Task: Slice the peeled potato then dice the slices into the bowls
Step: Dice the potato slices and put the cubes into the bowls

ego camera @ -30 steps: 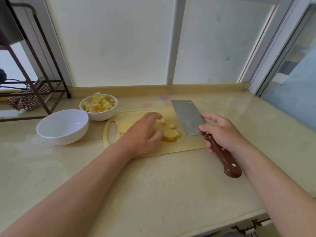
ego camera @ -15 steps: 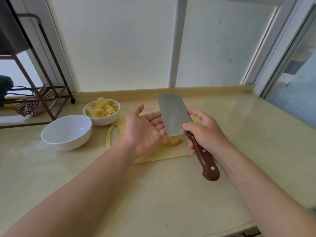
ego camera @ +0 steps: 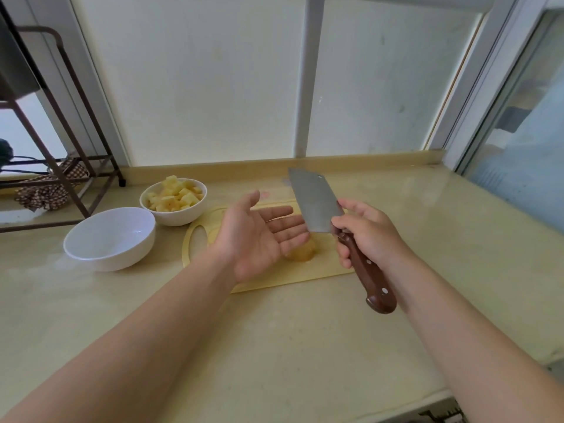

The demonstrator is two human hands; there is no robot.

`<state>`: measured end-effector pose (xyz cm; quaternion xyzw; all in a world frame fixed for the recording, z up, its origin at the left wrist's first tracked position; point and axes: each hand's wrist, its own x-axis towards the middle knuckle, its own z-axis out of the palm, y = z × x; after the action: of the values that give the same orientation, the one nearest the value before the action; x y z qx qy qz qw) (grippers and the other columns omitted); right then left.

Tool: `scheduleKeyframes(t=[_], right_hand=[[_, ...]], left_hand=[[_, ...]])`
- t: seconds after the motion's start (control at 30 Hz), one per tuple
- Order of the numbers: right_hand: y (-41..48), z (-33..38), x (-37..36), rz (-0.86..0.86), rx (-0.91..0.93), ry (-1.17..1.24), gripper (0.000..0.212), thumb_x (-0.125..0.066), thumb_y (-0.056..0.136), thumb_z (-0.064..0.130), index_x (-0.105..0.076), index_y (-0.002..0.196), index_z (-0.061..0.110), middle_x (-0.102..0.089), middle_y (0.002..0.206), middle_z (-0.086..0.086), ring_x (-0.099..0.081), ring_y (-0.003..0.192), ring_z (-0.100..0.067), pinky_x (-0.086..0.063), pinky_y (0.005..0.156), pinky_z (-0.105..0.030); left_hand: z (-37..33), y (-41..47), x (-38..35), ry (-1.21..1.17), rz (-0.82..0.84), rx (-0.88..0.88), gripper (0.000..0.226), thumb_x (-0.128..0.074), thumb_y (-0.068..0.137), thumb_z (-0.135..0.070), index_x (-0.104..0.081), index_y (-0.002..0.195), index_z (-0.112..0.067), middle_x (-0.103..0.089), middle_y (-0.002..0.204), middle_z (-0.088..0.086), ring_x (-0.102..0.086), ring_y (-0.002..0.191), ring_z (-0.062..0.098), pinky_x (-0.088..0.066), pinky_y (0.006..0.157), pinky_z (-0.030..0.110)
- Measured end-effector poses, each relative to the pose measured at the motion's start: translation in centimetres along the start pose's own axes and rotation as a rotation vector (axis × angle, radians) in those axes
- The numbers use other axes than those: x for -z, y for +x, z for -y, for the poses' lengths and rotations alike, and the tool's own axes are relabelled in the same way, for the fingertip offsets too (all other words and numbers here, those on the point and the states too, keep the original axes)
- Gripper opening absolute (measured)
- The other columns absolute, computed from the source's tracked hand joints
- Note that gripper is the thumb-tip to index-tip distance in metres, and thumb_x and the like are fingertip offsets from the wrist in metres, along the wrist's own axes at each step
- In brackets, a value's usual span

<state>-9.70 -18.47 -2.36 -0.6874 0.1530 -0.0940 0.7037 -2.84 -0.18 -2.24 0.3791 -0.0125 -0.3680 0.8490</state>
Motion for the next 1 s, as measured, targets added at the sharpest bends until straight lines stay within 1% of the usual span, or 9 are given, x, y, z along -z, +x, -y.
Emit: scheduleKeyframes(t=[0.1, 0.17, 0.33, 0.47, 0.57, 0.7, 0.83, 0.93, 1.0], right_hand=[[-0.2, -0.1, -1.3, 0.016, 0.01, -0.064, 0.045, -0.056, 0.094, -0.001, -0.054, 0.129, 0.027, -0.055, 0.059, -0.009, -0.049, 0.038, -0.021, -0.043, 0.038, -0.027], [-0.3, 0.1, -1.4, -0.007, 0.015, -0.078, 0.047, -0.056, 0.093, -0.001, -0.053, 0.129, 0.029, -0.056, 0.06, -0.008, -0.05, 0.039, -0.02, -0.043, 0.038, -0.027], [-0.3, 0.5, -0.2, -0.068, 0.03, -0.075, 0.049, -0.055, 0.091, -0.004, -0.052, 0.131, 0.026, -0.053, 0.064, -0.012, -0.048, 0.037, -0.018, -0.043, 0.036, -0.027], [0.0, 0.1, -0.1, -0.072, 0.009, -0.028, 0.047, -0.057, 0.093, -0.003, -0.052, 0.13, 0.025, -0.053, 0.067, -0.013, -0.048, 0.037, -0.019, -0.042, 0.036, -0.026], [0.5, 0.0, 0.0, -0.061, -0.004, 0.029, 0.046, -0.056, 0.095, -0.003, -0.049, 0.131, 0.025, -0.052, 0.066, -0.012, -0.047, 0.036, -0.019, -0.041, 0.035, -0.025], [0.8, 0.1, 0.5, -0.068, -0.027, 0.082, 0.046, -0.055, 0.097, -0.003, -0.048, 0.137, 0.019, -0.051, 0.069, -0.014, -0.046, 0.036, -0.018, -0.039, 0.036, -0.024], [0.6, -0.1, 0.3, -0.043, -0.026, 0.063, 0.045, -0.055, 0.097, -0.002, -0.05, 0.136, 0.019, -0.052, 0.066, -0.013, -0.046, 0.037, -0.019, -0.04, 0.036, -0.025], [0.1, -0.2, -0.6, -0.037, 0.001, -0.02, 0.046, -0.056, 0.095, -0.001, -0.052, 0.133, 0.025, -0.054, 0.058, -0.008, -0.048, 0.037, -0.02, -0.042, 0.036, -0.026], [-0.2, -0.1, -1.0, -0.05, 0.013, -0.073, 0.049, -0.055, 0.093, -0.001, -0.051, 0.132, 0.028, -0.056, 0.056, -0.005, -0.05, 0.039, -0.02, -0.043, 0.038, -0.027]], left_hand=[[0.0, -0.4, 0.0, -0.02, 0.112, 0.055, 0.069, -0.032, 0.099, -0.05, -0.043, 0.134, 0.008, -0.056, 0.129, 0.033, -0.056, 0.12, 0.046, -0.04, 0.108, 0.051], [-0.2, -0.5, 0.1, -0.023, 0.132, 0.051, 0.071, -0.031, 0.099, -0.051, -0.043, 0.135, 0.009, -0.057, 0.129, 0.033, -0.056, 0.121, 0.046, -0.039, 0.109, 0.051], [-0.4, -0.4, 0.0, -0.049, 0.089, 0.005, 0.066, -0.035, 0.1, -0.046, -0.044, 0.131, 0.011, -0.059, 0.122, 0.036, -0.06, 0.114, 0.049, -0.044, 0.103, 0.054], [0.1, -0.2, -0.3, -0.021, 0.019, -0.055, 0.058, -0.037, 0.101, -0.04, -0.049, 0.127, 0.011, -0.063, 0.116, 0.034, -0.065, 0.108, 0.044, -0.05, 0.097, 0.05], [-0.2, -0.1, 0.2, -0.017, -0.029, -0.092, 0.056, -0.037, 0.101, -0.037, -0.051, 0.126, 0.011, -0.065, 0.114, 0.033, -0.065, 0.107, 0.043, -0.051, 0.097, 0.048], [-0.2, 0.0, 0.3, 0.006, -0.029, -0.076, 0.057, -0.037, 0.101, -0.038, -0.051, 0.126, 0.011, -0.064, 0.115, 0.033, -0.065, 0.107, 0.044, -0.05, 0.098, 0.049], [0.0, 0.0, 0.0, 0.023, 0.056, 0.024, 0.064, -0.036, 0.099, -0.045, -0.045, 0.132, 0.008, -0.059, 0.122, 0.036, -0.06, 0.112, 0.05, -0.043, 0.104, 0.055], [0.1, -0.4, -0.3, -0.003, 0.163, 0.099, 0.071, -0.033, 0.098, -0.051, -0.042, 0.135, 0.008, -0.054, 0.128, 0.037, -0.055, 0.12, 0.05, -0.04, 0.107, 0.054], [0.0, -0.6, -0.3, -0.019, 0.189, 0.113, 0.073, -0.031, 0.098, -0.052, -0.042, 0.136, 0.009, -0.053, 0.13, 0.037, -0.053, 0.122, 0.049, -0.04, 0.107, 0.052]])
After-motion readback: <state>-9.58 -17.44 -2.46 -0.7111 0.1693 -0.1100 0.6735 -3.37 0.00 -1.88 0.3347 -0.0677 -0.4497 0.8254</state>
